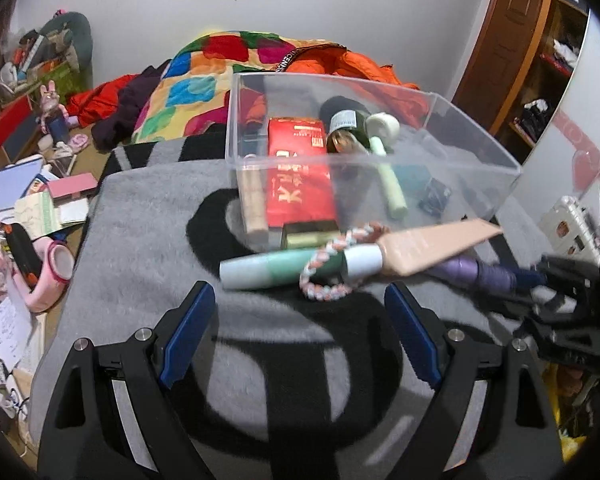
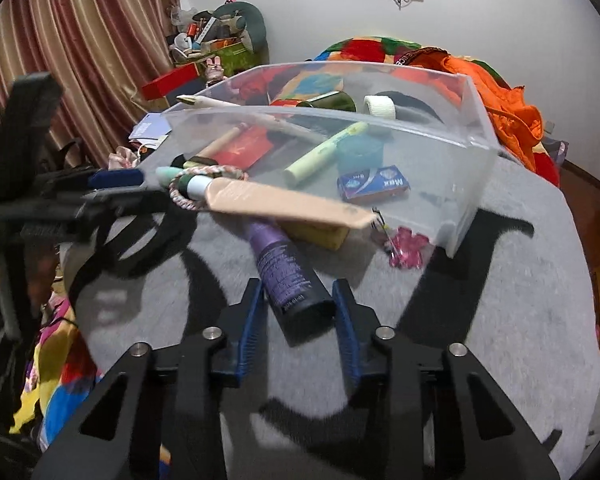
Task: Organize objects
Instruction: 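Grasp the mint-green bottle with the left tool while the right tool grasps the purple spray bottle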
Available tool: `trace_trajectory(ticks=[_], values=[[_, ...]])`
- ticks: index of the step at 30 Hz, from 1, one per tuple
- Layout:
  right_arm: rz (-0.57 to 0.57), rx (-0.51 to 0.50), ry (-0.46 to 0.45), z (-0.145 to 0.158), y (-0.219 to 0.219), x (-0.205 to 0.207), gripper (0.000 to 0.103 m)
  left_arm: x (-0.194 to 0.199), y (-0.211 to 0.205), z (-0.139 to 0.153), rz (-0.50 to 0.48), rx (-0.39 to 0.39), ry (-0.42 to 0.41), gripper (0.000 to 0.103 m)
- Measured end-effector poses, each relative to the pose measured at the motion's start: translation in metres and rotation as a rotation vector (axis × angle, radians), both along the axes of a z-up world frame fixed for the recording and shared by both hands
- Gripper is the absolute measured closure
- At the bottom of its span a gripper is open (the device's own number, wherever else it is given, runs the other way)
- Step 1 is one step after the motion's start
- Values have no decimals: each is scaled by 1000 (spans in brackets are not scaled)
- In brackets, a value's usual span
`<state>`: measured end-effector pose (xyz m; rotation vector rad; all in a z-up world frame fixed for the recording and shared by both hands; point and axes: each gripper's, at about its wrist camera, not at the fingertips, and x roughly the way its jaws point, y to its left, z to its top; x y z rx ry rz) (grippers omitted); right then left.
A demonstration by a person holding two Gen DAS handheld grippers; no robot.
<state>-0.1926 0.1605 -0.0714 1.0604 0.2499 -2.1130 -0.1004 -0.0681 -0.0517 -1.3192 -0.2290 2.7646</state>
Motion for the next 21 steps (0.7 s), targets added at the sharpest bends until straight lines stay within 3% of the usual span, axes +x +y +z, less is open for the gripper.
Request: trace_trajectory(ticks=[5,13,17,21], values=[[-24,11,16,1,13,9,73,-17,-1,-4,0,-52,-5,16],[-22,56,16,2,29,12,72,-34,4,-14,-86,-18,-52,20],[-30,68,28,4,28,7,55,-28,14,-16,-136,2,-55,40],[-25,79,51,4,24,4,55,-13,24,-12,-183,27,-58,59]])
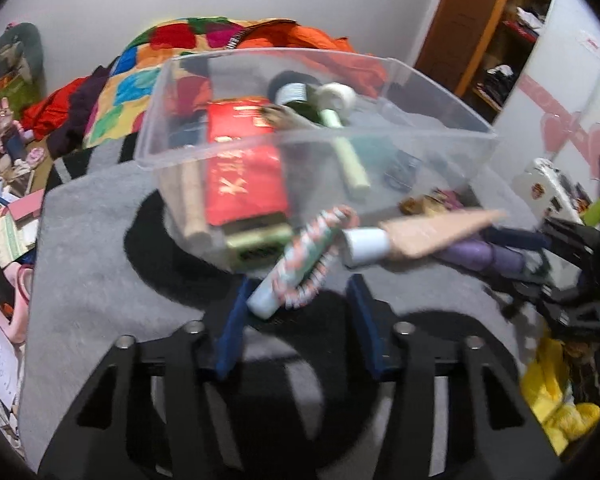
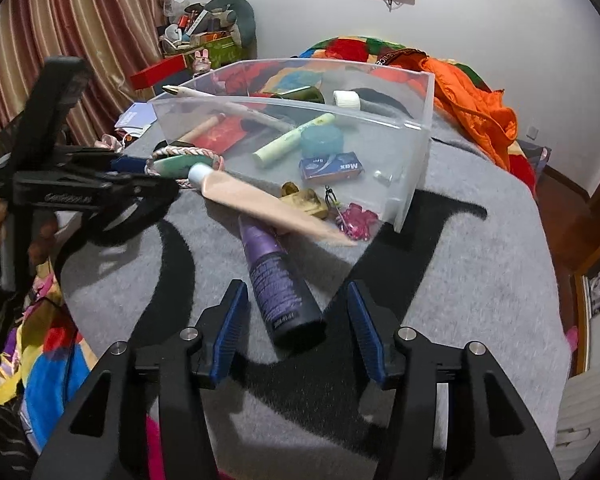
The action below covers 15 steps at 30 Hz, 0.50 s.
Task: Organize objects
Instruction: 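Grasp the mint-green bottle with the left tool while the right tool grasps the purple spray bottle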
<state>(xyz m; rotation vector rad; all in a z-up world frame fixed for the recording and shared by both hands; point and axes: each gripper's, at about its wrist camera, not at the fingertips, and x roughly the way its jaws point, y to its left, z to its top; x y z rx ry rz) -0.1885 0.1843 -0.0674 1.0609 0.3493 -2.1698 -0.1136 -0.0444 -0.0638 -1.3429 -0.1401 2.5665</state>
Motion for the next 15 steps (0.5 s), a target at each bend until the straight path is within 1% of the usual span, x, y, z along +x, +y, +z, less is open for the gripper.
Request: trace_trajectory(ticks=[1,6,9,10,11,12,15], values=[[1,1,6,0,-1,-1,55,6,3,2,-19,22,-3,60],[10,3,21,-2,-6,-3,55,24,14,6,-80,65,-6,60],[23,-5,6,-4,-10,-4,55,24,19,8,-59,6,2,60],[24,-7,7,-4,-11,-3,58,22,18,9,-47,-3,1,60],[25,-9,10,-4,-12,-2,65,20,17,8,-40,2,-3,60],[27,-8,10,-4,-13,0,68,17,16,8,-33,9,-8,60],[18,-23,2,-5,-11,2,70,11,8,11,-8,41,-4,60]])
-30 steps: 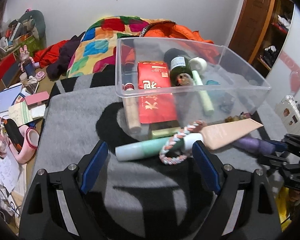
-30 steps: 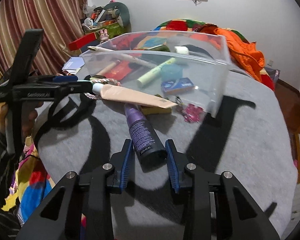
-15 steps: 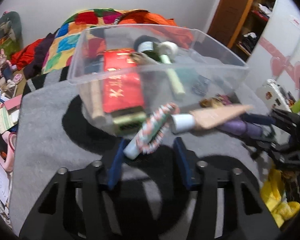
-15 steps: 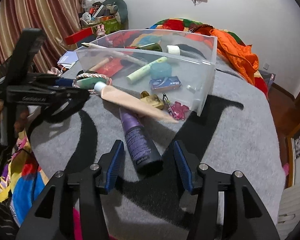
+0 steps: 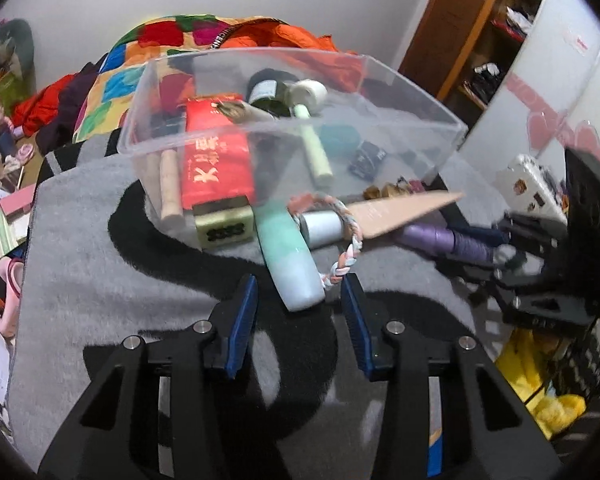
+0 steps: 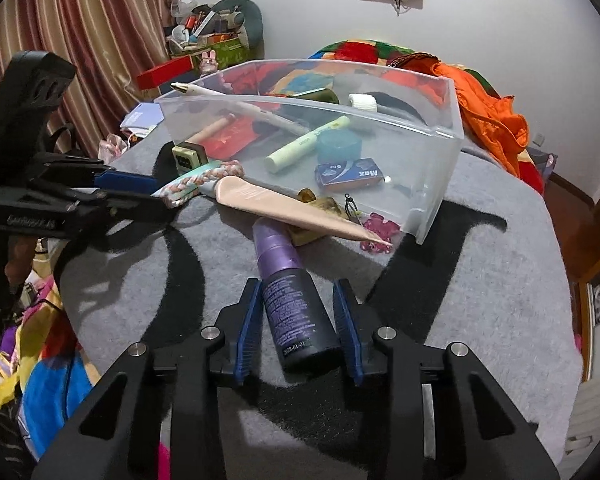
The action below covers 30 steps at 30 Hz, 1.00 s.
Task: Organize objects
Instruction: 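Grasp the mint-green bottle with the left tool while the right tool grasps the purple spray bottle, then lift and carry the mint-green bottle toward the box while the right tool carries the purple spray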
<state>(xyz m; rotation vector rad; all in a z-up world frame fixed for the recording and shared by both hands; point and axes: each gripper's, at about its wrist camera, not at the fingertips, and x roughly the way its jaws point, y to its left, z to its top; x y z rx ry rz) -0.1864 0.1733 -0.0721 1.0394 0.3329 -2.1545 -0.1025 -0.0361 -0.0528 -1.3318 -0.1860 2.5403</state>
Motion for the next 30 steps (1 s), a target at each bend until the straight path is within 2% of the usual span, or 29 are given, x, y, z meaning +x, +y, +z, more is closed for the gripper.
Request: trace_trajectory(ticks=[4,9,16,21,22,24,27,30], values=[[-22,-19,-5,0,10,4,72,-2,-10,8,8,74,20,60],[-45,-15,0,1,22,9,80,-5,-18,14,38,88,29,60],[-100,-12,-1,1,40,11,80,-3,-32,19,70,169,47,60],[-137,-1,-19,0,50,7,79,4,-33,26,90,116,66,60],[-138,0,-23,0,50,6,77,4,-33,25,95,107,64,60],[-152,6,-23,1,50,5,73,1,-34,21,111,89,47,60],[-162,8,-16,1,48,2,72,-6,-30,13,111,108,15,60],[-176,22,-4,1,44,0,72,-12,-15,6,98,59,7,60]])
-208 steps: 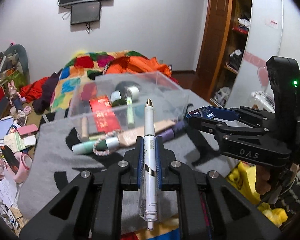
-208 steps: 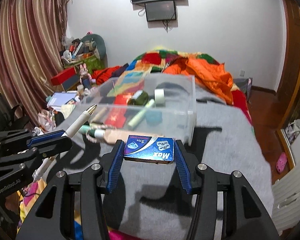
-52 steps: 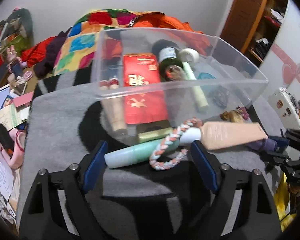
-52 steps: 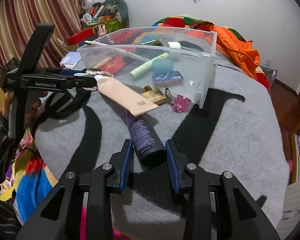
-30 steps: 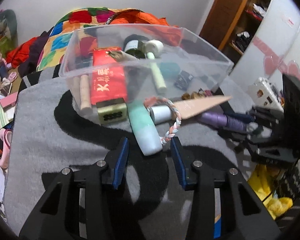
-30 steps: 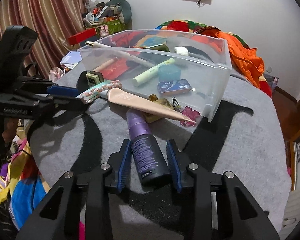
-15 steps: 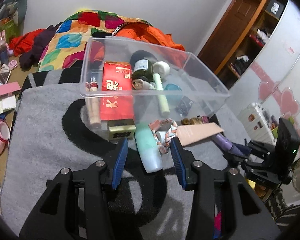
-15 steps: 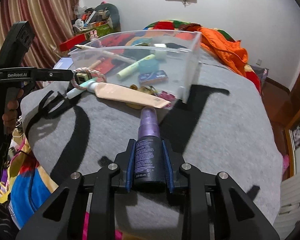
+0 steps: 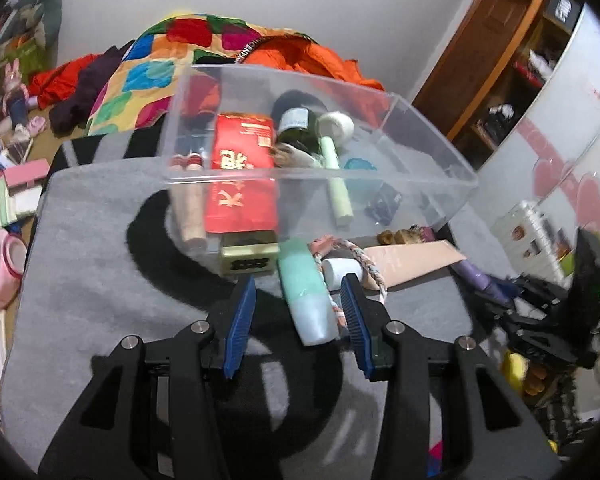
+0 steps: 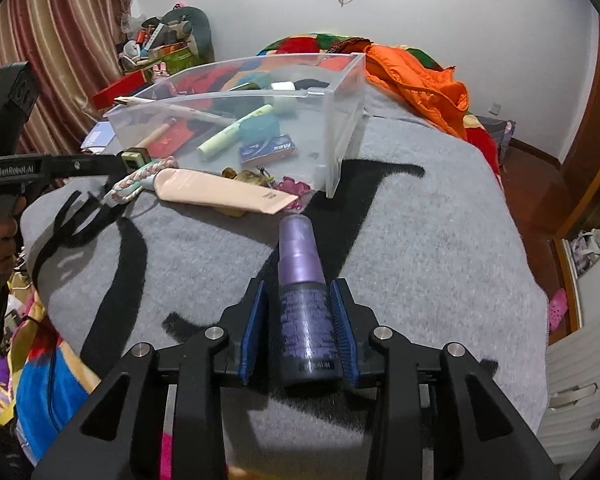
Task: Organize objects
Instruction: 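Lift and carry the mint-green bottle toward the box while the right tool carries the purple spray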
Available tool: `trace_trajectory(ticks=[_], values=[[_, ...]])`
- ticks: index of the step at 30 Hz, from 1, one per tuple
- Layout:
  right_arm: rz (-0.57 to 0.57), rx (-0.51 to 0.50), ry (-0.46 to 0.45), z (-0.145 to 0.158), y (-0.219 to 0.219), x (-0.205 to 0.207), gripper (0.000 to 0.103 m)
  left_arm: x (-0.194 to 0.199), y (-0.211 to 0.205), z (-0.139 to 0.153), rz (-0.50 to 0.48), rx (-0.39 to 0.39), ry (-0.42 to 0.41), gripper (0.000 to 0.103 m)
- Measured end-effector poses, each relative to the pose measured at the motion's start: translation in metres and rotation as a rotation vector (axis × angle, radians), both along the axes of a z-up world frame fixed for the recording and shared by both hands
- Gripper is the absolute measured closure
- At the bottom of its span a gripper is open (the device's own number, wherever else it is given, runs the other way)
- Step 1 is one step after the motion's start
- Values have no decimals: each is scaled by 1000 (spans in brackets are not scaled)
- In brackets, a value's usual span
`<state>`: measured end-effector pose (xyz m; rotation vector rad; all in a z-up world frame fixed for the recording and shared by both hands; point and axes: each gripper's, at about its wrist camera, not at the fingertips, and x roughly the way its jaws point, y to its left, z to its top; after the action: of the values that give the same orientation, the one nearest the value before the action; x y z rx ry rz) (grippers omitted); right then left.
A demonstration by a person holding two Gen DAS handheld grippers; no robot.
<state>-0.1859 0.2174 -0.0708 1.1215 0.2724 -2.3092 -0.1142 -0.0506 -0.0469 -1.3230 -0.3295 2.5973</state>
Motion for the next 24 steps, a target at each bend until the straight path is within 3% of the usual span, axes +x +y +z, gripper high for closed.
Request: trace_trajectory(ticks=[5,7,9,12,24], values=[[-19,14,15,0,-6,-4,72,-10,23,-17,-5,-118,-25,60],[-28,13,20,-2,-6,-5,73,-7,28,-21,3,-156,3,60],[-36,8,26,-3,-6,-4,73,-1,31,-22,7,-179,22,74],[-44,-3,33,-2,-4,0,80,6,27,-21,21,-163,30,78],[-93,-45,33,7,13,8,80,43,20,-3,76,-115,79,79]])
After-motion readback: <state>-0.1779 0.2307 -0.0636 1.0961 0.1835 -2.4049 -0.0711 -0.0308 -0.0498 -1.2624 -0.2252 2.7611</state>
